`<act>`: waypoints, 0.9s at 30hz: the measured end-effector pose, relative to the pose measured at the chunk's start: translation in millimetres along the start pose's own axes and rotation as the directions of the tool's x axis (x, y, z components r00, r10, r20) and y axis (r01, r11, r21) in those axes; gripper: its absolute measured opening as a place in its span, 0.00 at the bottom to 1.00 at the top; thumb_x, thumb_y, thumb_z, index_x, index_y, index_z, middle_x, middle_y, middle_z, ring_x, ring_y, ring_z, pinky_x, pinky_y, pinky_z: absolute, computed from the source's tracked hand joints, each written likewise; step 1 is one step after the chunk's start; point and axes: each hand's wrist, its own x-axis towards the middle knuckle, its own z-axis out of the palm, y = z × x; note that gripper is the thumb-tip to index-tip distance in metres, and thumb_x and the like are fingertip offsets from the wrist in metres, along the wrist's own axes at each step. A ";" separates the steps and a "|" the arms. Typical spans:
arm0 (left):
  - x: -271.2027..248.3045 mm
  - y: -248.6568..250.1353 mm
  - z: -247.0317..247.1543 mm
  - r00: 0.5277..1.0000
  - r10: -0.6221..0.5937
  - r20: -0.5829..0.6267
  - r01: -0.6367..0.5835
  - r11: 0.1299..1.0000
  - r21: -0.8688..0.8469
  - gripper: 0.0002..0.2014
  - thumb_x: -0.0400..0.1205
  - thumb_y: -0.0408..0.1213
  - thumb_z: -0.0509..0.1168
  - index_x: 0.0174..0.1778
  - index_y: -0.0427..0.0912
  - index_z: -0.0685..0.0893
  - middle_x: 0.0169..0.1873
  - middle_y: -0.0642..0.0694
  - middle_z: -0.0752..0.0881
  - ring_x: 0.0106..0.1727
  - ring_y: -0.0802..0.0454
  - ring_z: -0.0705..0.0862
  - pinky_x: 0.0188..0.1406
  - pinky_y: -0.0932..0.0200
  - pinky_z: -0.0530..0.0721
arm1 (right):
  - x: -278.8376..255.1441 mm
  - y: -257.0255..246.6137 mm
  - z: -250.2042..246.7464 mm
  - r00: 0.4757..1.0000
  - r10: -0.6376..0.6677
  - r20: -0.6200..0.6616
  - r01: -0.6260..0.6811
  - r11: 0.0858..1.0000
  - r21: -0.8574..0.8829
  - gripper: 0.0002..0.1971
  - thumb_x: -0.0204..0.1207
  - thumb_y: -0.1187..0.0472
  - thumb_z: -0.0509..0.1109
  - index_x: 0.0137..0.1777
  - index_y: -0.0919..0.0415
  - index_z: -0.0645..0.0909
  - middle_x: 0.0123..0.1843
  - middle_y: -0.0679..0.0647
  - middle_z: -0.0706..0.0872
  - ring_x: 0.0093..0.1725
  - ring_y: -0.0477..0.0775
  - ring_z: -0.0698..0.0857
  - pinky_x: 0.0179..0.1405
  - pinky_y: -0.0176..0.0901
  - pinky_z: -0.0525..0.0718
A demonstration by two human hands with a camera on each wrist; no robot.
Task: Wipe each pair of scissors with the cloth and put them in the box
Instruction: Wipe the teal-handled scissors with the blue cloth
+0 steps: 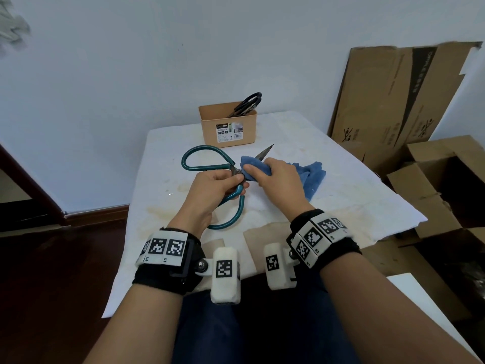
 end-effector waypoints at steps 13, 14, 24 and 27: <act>-1.3 -0.5 4.6 0.998 0.005 0.061 -0.003 1.000 -0.027 0.07 0.84 0.30 0.68 0.52 0.29 0.89 0.40 0.41 0.94 0.39 0.55 0.92 0.39 0.67 0.86 | 3.2 -3.3 -9.6 1.000 -0.013 -0.021 0.012 0.998 -0.059 0.23 0.88 0.46 0.53 0.35 0.59 0.73 0.36 0.55 0.79 0.42 0.61 0.80 0.41 0.53 0.72; -0.6 -0.5 3.1 0.998 0.003 0.069 -0.002 1.000 -0.016 0.07 0.84 0.30 0.68 0.50 0.30 0.89 0.41 0.41 0.94 0.39 0.54 0.92 0.39 0.66 0.86 | 2.9 -2.2 -8.5 1.000 0.011 -0.024 -0.012 0.999 -0.034 0.23 0.88 0.47 0.53 0.33 0.59 0.71 0.34 0.55 0.77 0.41 0.59 0.78 0.40 0.50 0.69; 3.1 -3.8 -12.0 0.995 -0.075 0.061 0.075 0.997 0.003 0.08 0.86 0.34 0.67 0.51 0.35 0.89 0.46 0.41 0.94 0.44 0.52 0.92 0.46 0.65 0.89 | 5.6 24.4 -35.1 0.941 0.171 -0.291 -0.126 0.978 0.169 0.20 0.85 0.47 0.59 0.31 0.52 0.73 0.43 0.56 0.79 0.46 0.60 0.80 0.49 0.54 0.77; 3.0 -4.3 -9.4 0.994 -0.076 0.076 0.075 0.997 0.016 0.09 0.87 0.33 0.64 0.54 0.32 0.88 0.46 0.40 0.94 0.43 0.52 0.92 0.43 0.66 0.89 | 5.4 23.2 -46.1 0.940 0.160 -0.302 -0.081 0.962 0.260 0.08 0.83 0.54 0.66 0.50 0.55 0.84 0.48 0.53 0.82 0.47 0.51 0.81 0.42 0.38 0.75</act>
